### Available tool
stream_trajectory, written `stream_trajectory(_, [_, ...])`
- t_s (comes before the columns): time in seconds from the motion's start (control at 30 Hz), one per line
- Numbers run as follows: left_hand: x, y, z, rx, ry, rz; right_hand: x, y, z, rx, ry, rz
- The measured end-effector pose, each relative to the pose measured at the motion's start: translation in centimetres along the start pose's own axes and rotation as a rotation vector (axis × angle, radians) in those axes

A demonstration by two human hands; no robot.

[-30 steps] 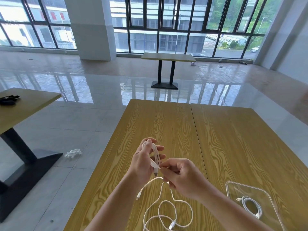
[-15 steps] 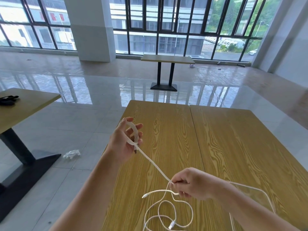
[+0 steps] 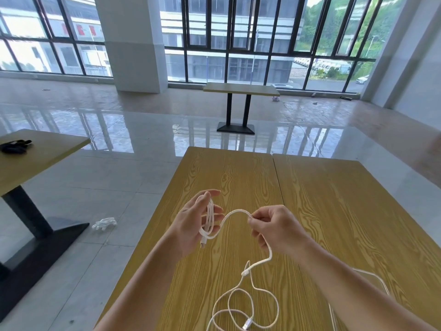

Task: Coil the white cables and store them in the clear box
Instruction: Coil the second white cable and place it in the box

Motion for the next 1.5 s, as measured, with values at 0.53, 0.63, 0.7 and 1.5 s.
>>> stream_trajectory(0.53, [-0.8,1.8,-0.7,-0.024,0.067,-0.030,-3.2,4.2,-1.5,-0.230,-0.168,0.499])
stream_trajectory(0.63, [-0.6,2.8,-0.7,-0.084,0.082,-0.051,-3.0,4.4,-1.3,-0.203,-0.171,0.486])
stream_trajectory(0.7, [-0.5,3.2,-0.8,-0.104,0.094,-0.067,-2.9,4.4,-1.3,-0.169,-0.176,0.467])
stream_trajectory(1.5, [-0.1,1.9,0.0,-0.009,0.134,-0.100,-2.4,6.7,-1.7,-0.268,-0.150,0.472])
Point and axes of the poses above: each hand's wrist, its own z-axis towards the middle knuckle, its own y-axis out of the palm, x = y × z, the point moved 10 cm from there along z, towards the middle knuckle, and after that the axes turned 12 degrees about -x, right-handed, at the moved point
